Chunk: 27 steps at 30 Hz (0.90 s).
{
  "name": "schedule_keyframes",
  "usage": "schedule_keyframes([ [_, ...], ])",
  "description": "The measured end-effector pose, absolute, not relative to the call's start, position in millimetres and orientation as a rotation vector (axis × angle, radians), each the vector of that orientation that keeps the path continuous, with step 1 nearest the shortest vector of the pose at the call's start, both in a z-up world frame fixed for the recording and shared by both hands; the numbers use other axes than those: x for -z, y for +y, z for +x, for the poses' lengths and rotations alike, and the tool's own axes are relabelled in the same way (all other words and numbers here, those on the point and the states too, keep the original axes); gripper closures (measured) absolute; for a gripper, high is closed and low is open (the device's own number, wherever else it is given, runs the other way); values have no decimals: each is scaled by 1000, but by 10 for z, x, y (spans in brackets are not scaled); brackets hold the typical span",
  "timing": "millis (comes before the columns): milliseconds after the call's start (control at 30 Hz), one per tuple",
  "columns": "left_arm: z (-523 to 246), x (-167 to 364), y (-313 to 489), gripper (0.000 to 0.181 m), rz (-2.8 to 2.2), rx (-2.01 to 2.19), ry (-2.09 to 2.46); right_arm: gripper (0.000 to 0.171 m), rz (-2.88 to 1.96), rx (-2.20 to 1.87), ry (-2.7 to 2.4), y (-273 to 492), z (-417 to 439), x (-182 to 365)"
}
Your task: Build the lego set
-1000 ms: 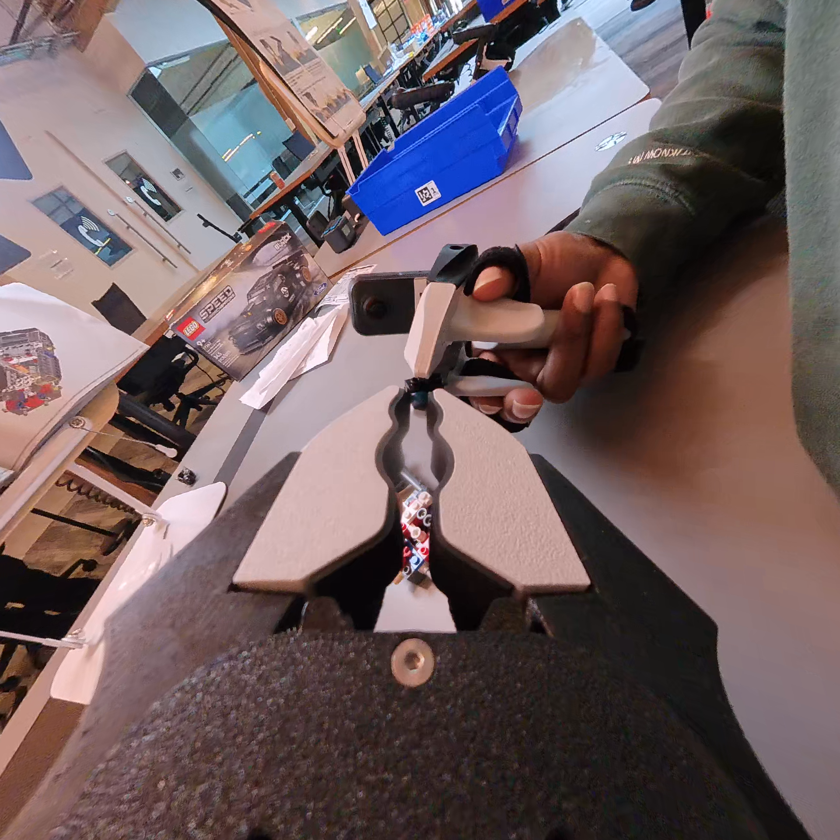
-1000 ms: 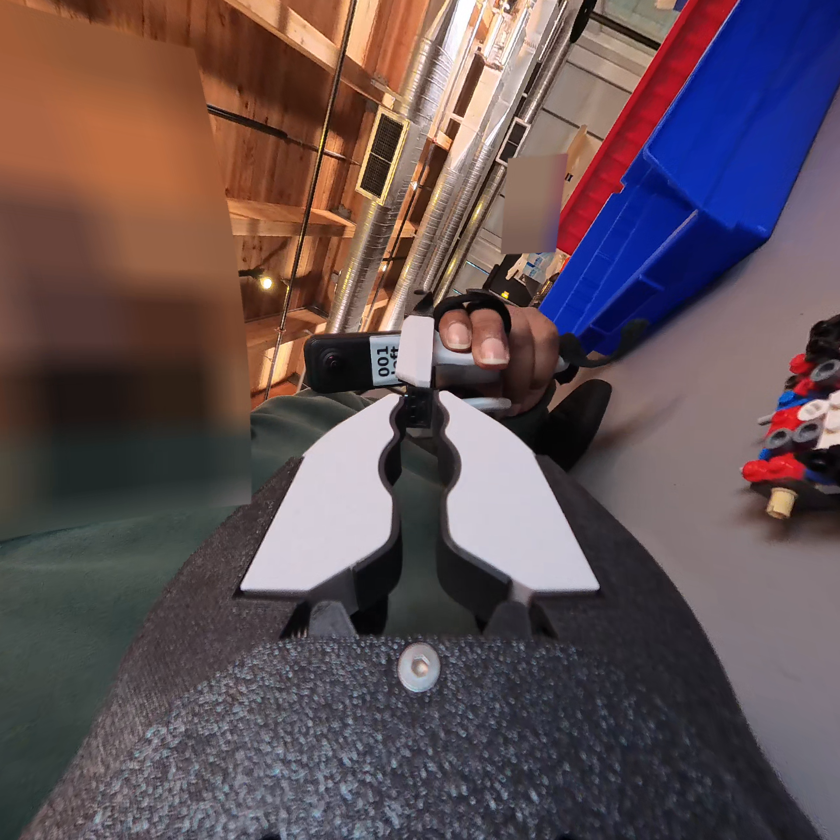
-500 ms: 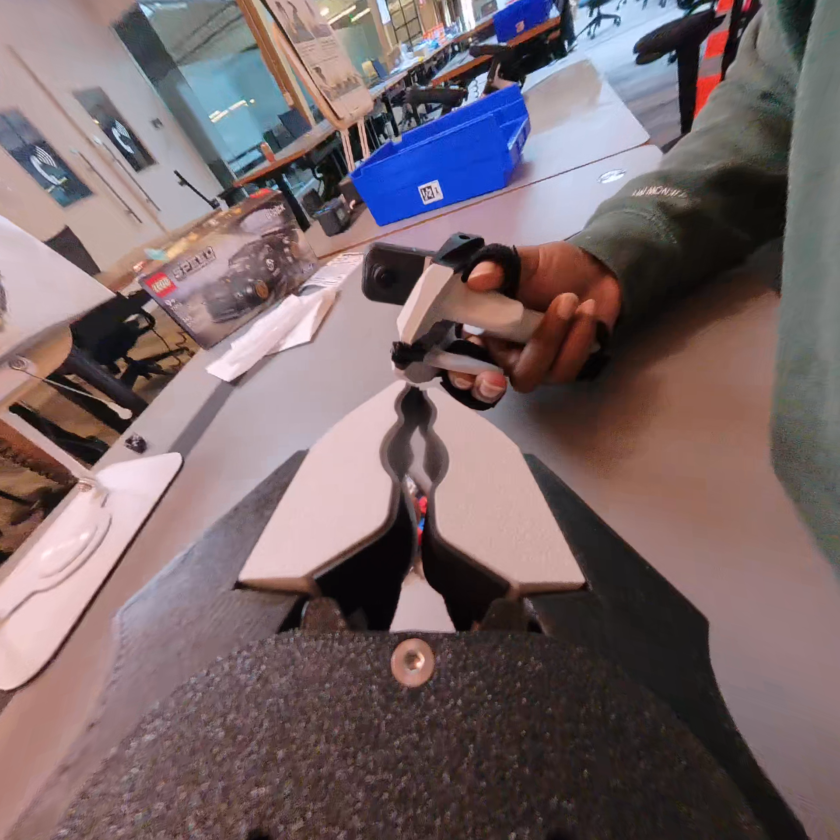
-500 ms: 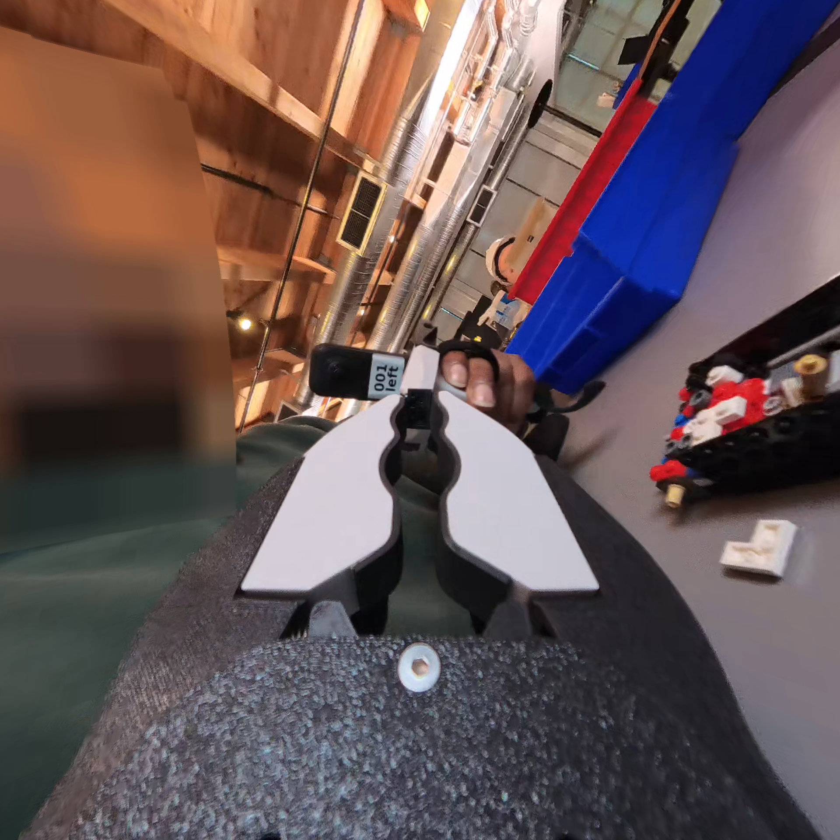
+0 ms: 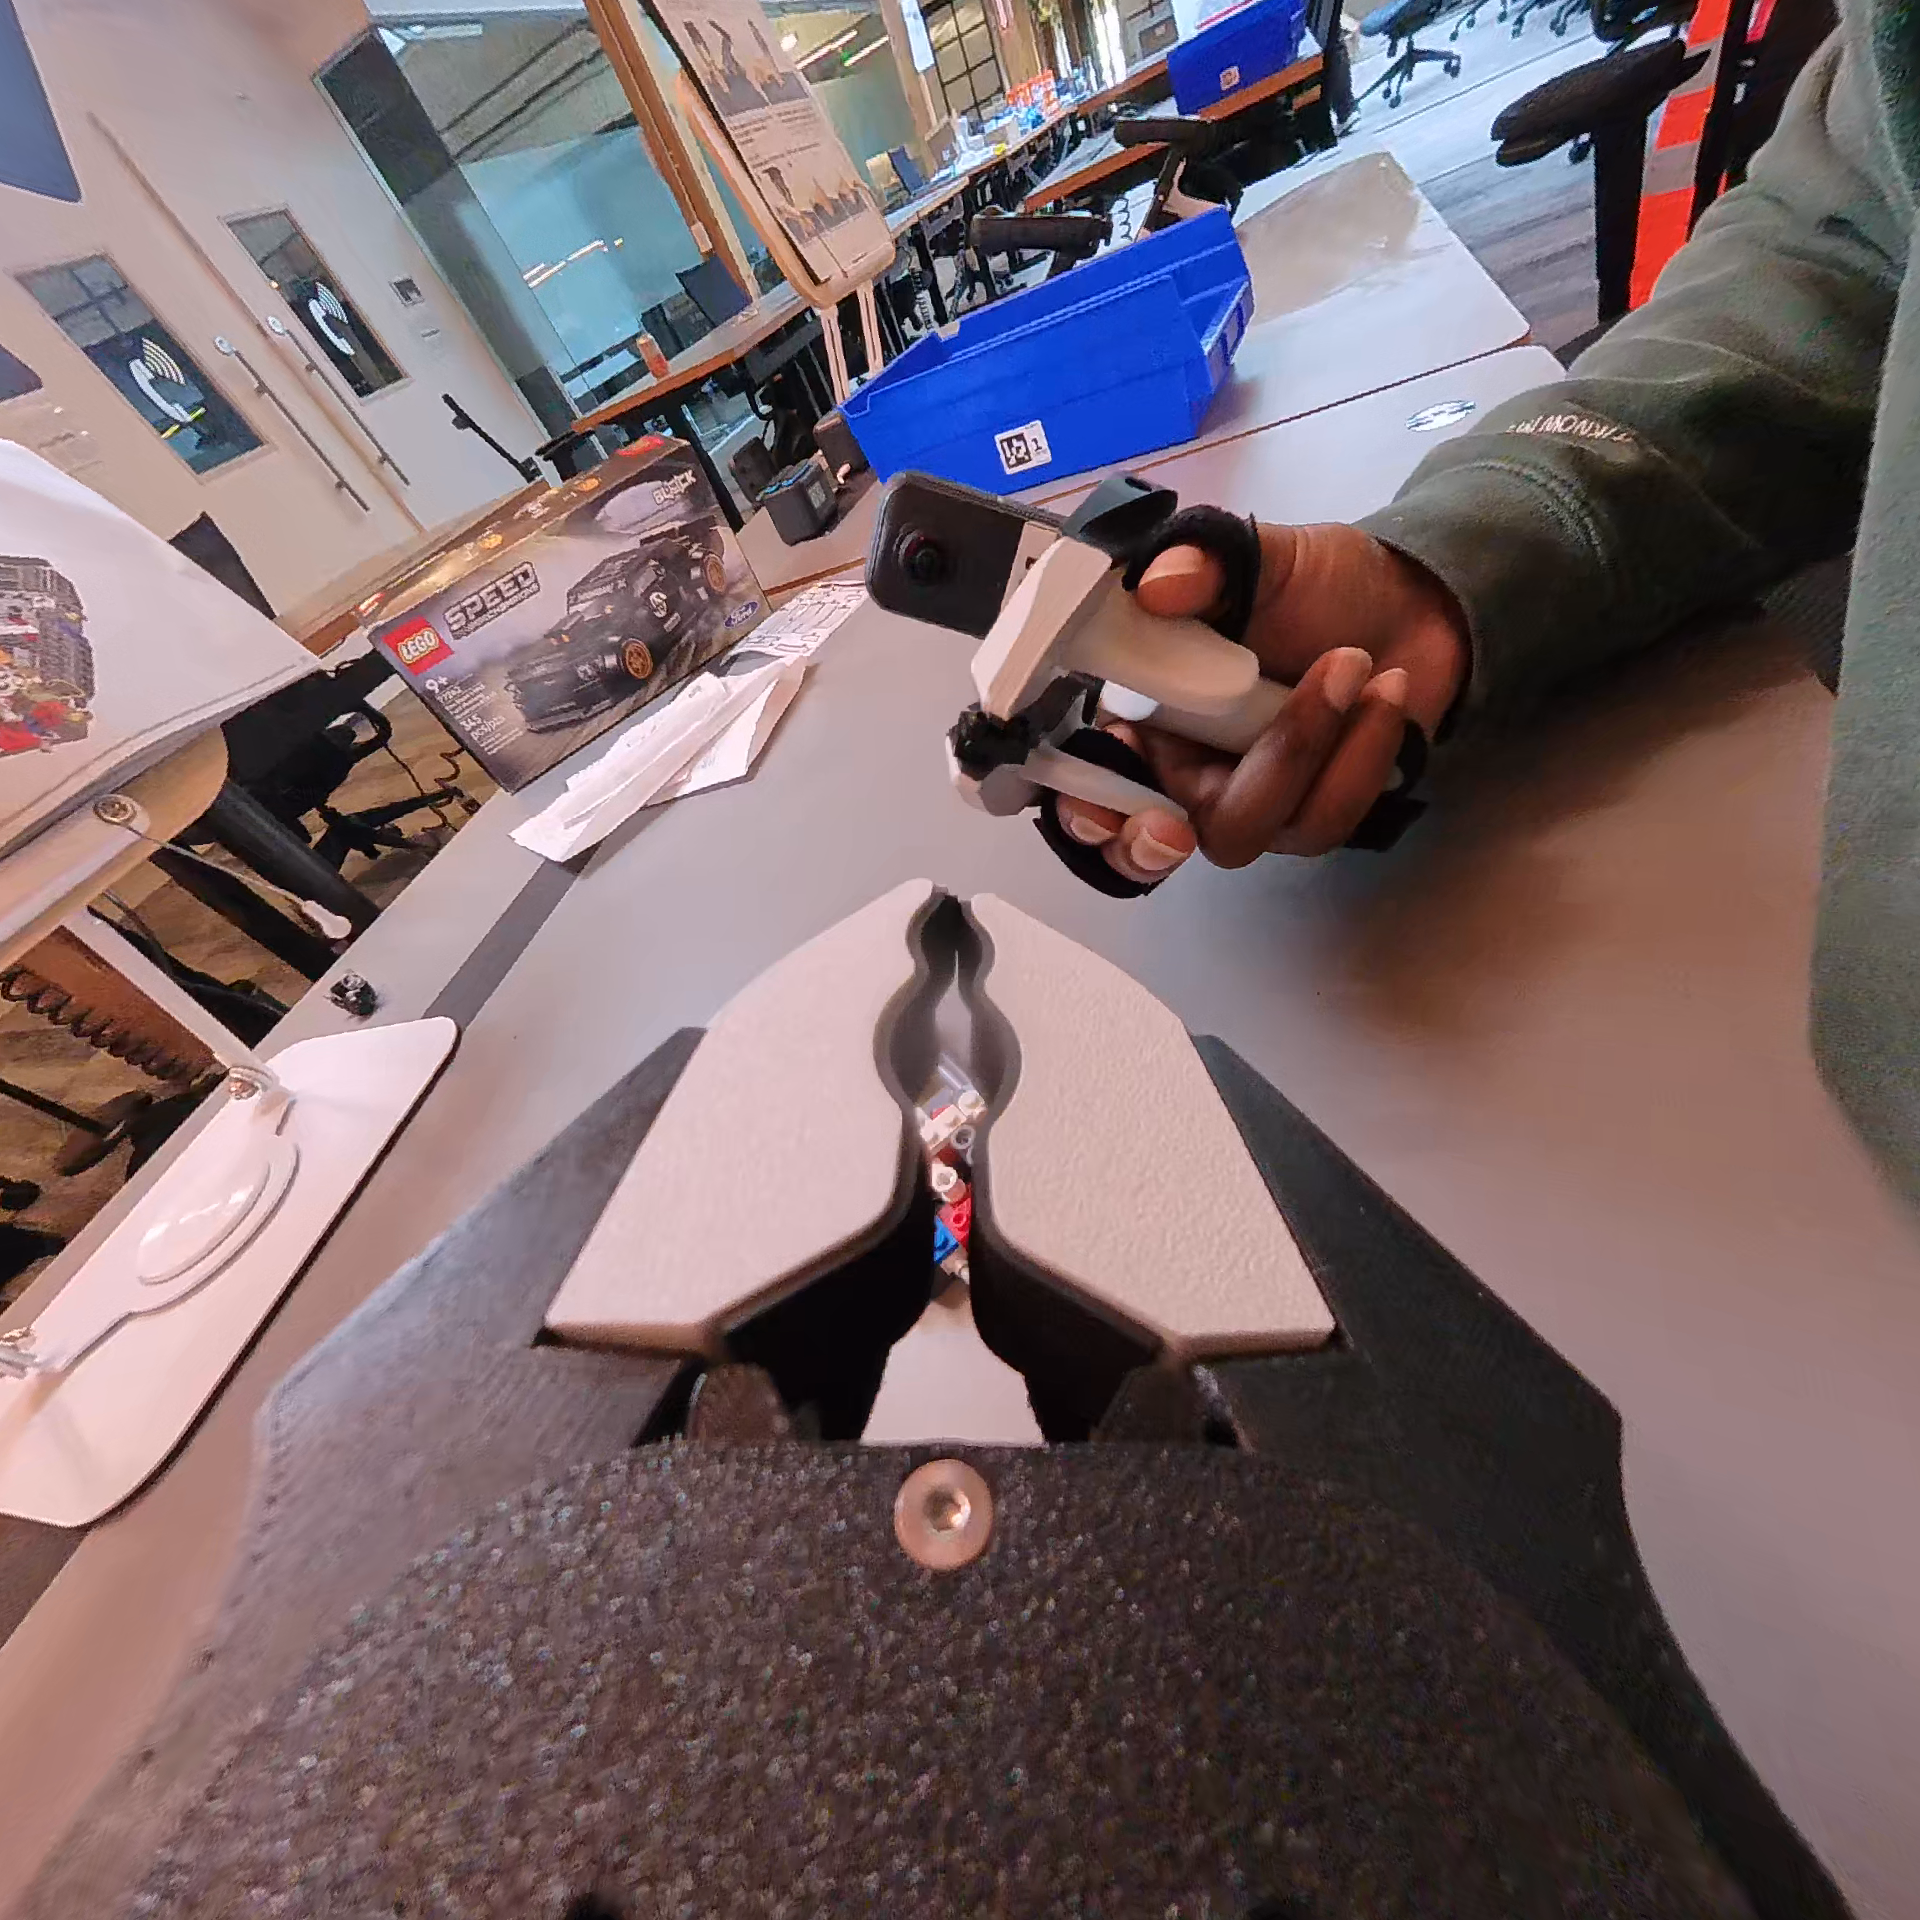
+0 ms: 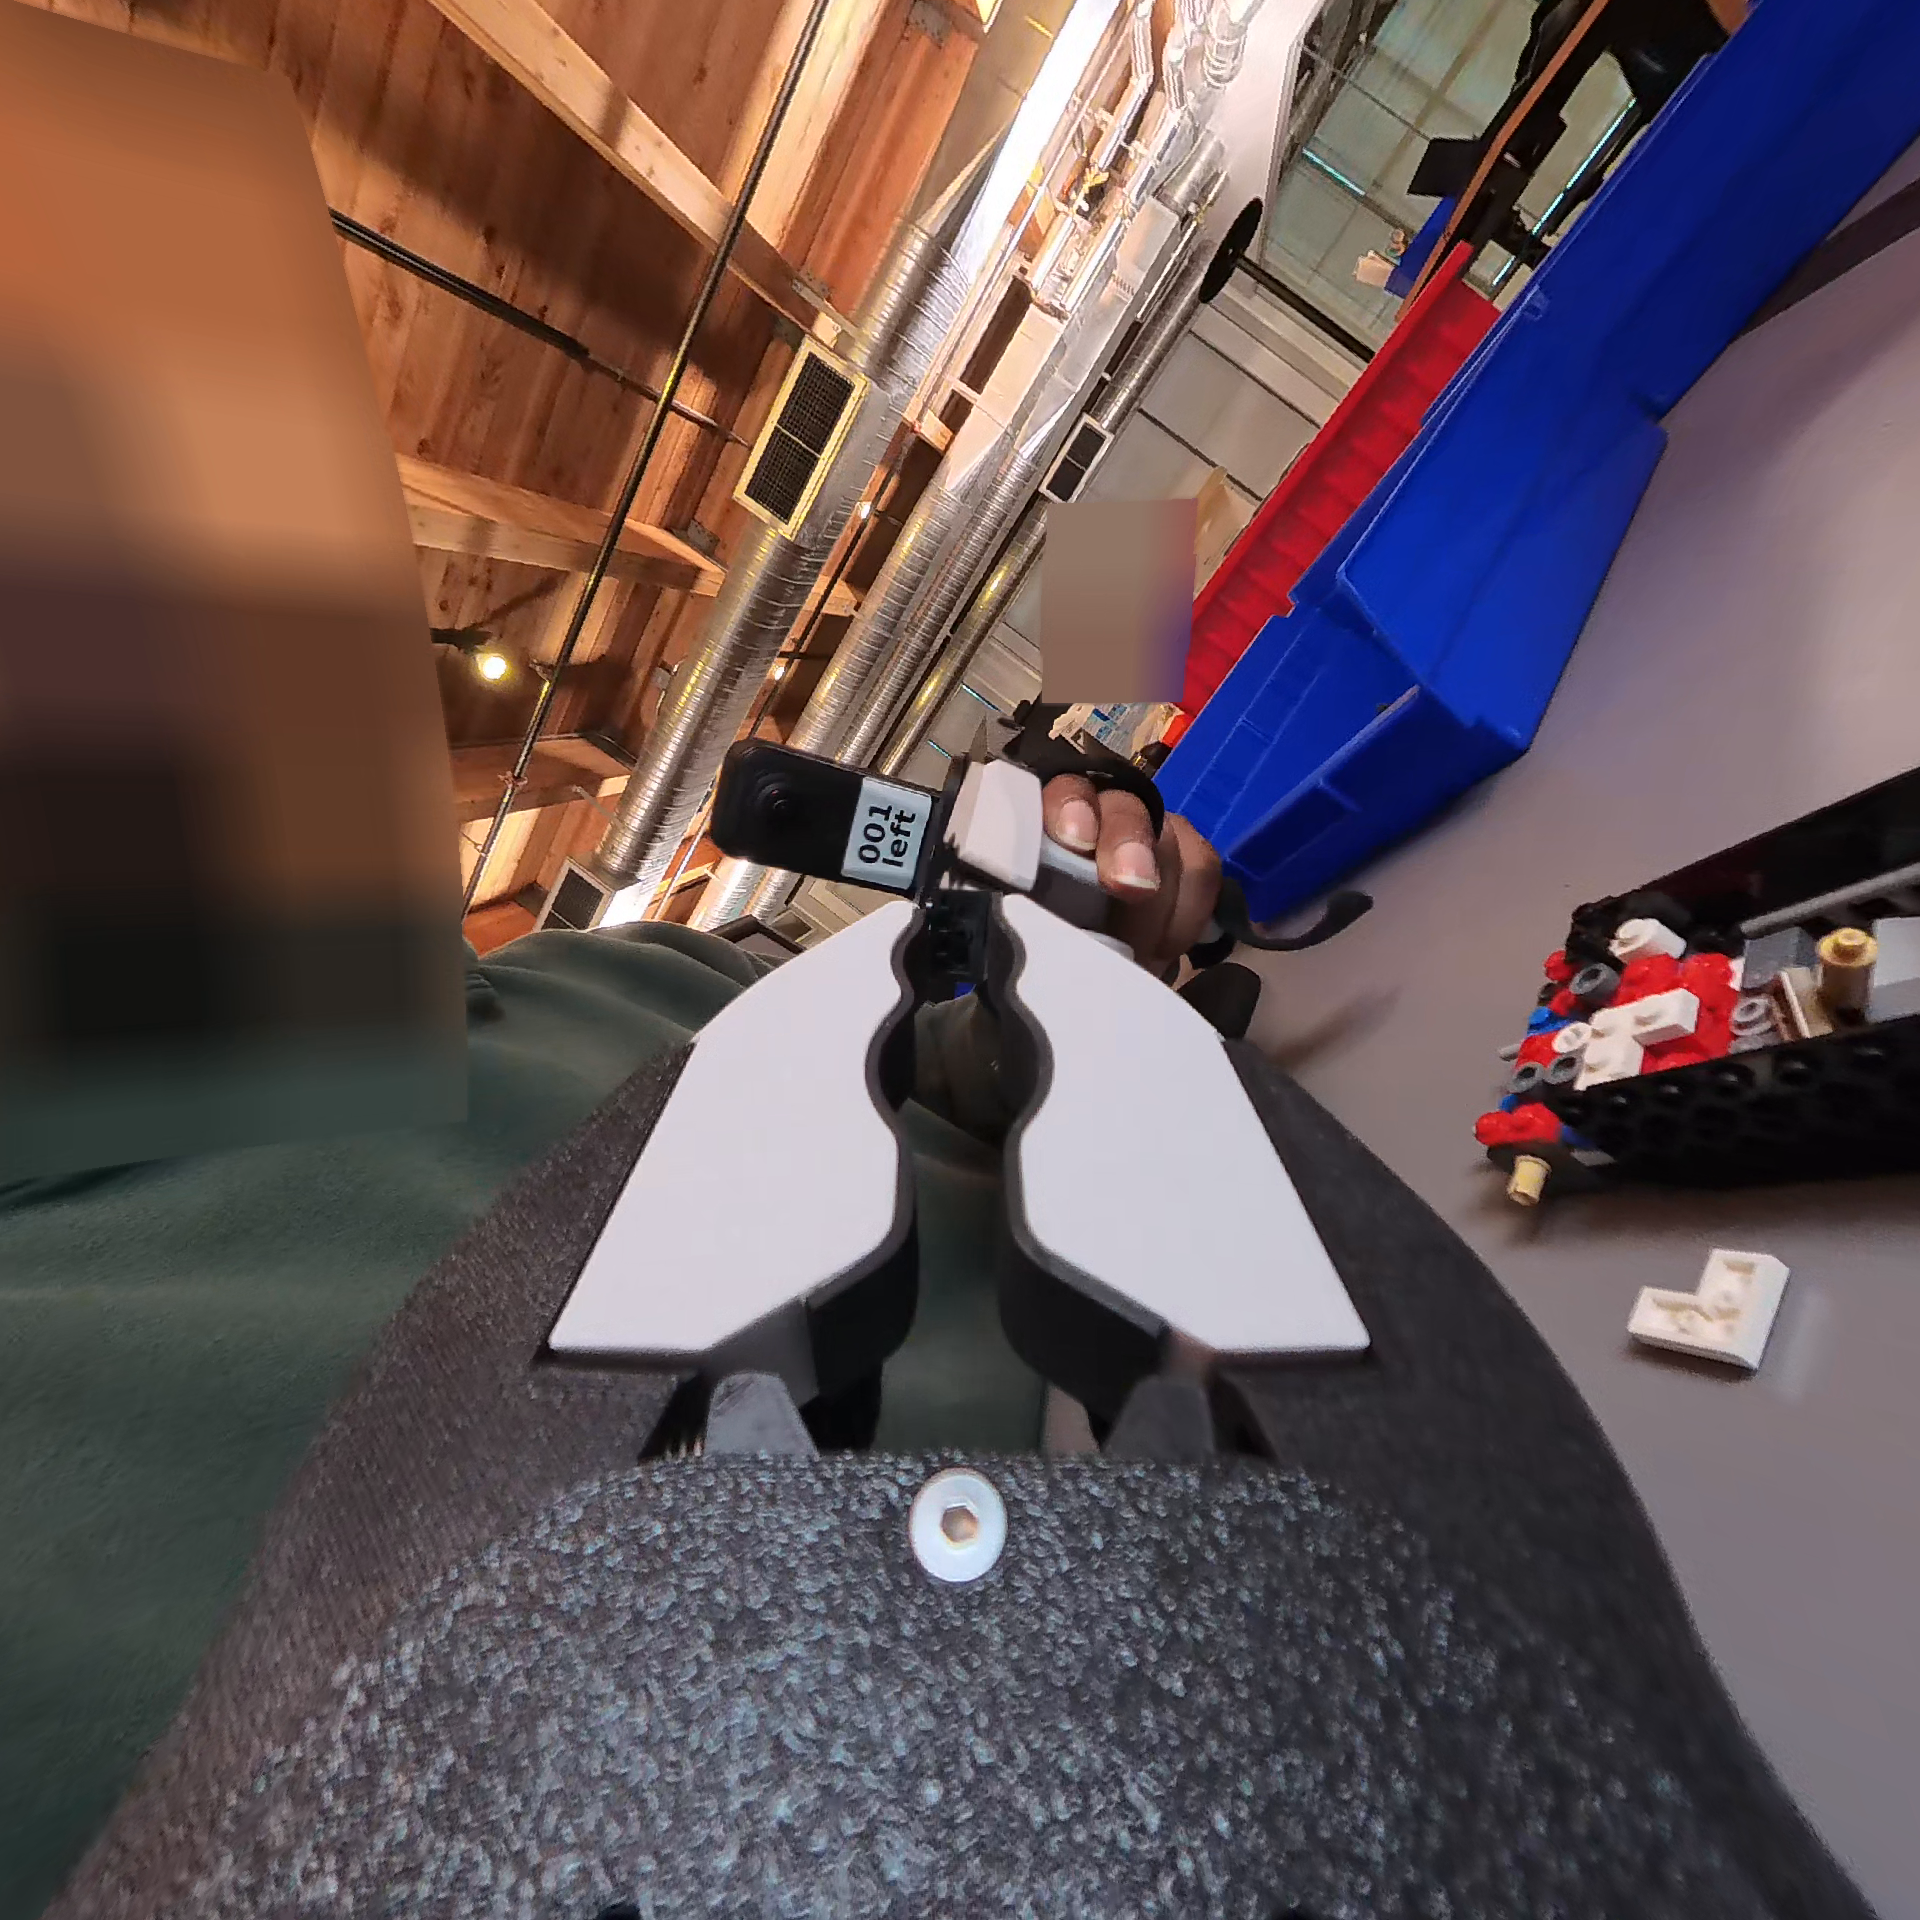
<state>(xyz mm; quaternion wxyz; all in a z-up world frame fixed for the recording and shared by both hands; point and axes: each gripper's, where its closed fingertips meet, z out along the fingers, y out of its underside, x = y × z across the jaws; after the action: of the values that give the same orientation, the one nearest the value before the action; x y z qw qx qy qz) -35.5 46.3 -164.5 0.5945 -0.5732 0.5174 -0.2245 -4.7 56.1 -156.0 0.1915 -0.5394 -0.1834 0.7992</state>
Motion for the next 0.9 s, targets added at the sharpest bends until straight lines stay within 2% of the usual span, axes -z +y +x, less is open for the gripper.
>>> schedule_keyframes([
  [367, -424, 1683, 594, 180, -1376, 570, 1123, 160, -1499, -2201, -515, 599, -9, 1543],
  [667, -449, 1790, 691, 159, -1439, 618, 1069, 160, -1483, -2096, -537, 660, 14, 1533],
  [900, -355, 1844, 628, 158, -1493, 823, 1009, 160, -1463, -1973, -575, 695, 28, 1523],
])
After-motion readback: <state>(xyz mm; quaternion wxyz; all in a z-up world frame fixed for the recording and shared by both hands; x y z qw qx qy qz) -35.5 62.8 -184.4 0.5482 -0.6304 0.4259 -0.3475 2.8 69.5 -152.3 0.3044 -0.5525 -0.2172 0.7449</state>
